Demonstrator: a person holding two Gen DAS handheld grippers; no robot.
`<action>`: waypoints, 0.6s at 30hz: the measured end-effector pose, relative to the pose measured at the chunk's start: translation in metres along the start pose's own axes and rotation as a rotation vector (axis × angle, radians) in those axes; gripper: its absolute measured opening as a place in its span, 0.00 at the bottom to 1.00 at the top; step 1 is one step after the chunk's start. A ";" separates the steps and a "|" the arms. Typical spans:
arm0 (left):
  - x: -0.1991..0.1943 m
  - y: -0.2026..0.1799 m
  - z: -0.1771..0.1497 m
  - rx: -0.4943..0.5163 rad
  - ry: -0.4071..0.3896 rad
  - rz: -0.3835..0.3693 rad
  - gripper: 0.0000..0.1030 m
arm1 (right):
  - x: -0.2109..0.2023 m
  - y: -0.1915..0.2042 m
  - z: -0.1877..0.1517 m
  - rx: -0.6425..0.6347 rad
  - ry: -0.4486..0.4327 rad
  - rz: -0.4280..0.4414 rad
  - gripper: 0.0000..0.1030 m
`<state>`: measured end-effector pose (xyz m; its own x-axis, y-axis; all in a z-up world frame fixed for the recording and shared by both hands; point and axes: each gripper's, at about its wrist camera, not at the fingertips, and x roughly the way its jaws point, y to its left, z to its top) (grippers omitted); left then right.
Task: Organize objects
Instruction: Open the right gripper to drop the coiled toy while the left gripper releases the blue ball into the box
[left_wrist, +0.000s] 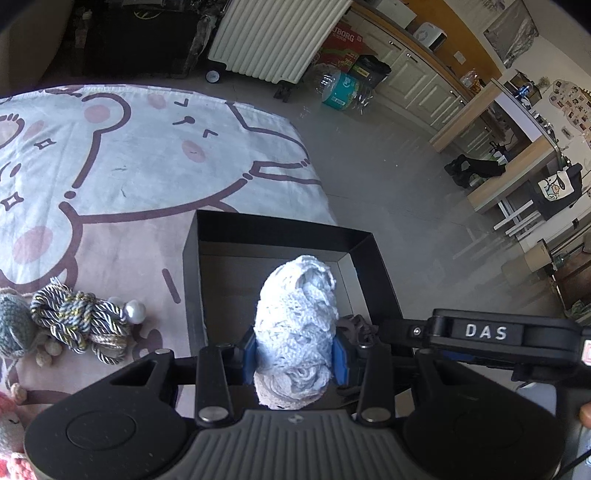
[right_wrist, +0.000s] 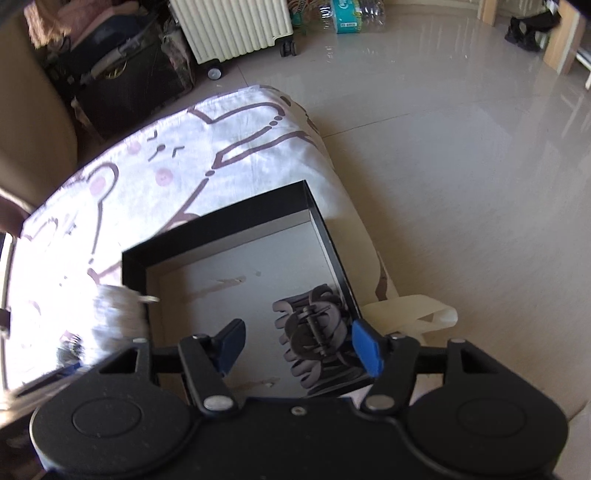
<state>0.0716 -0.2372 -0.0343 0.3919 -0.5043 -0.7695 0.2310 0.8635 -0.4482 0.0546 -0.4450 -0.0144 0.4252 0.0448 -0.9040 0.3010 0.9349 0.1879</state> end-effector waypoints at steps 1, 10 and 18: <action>0.005 -0.002 -0.001 -0.008 0.011 0.001 0.40 | -0.003 -0.002 0.000 0.009 -0.002 0.013 0.62; 0.040 -0.015 -0.009 -0.081 0.093 -0.040 0.56 | -0.017 -0.015 -0.001 0.005 -0.019 0.034 0.62; 0.044 -0.010 -0.010 -0.041 0.120 -0.007 0.47 | -0.019 -0.024 -0.003 0.012 -0.018 0.036 0.62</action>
<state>0.0772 -0.2679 -0.0680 0.2806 -0.5082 -0.8142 0.1956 0.8608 -0.4699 0.0366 -0.4675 -0.0031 0.4508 0.0719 -0.8897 0.2956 0.9285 0.2248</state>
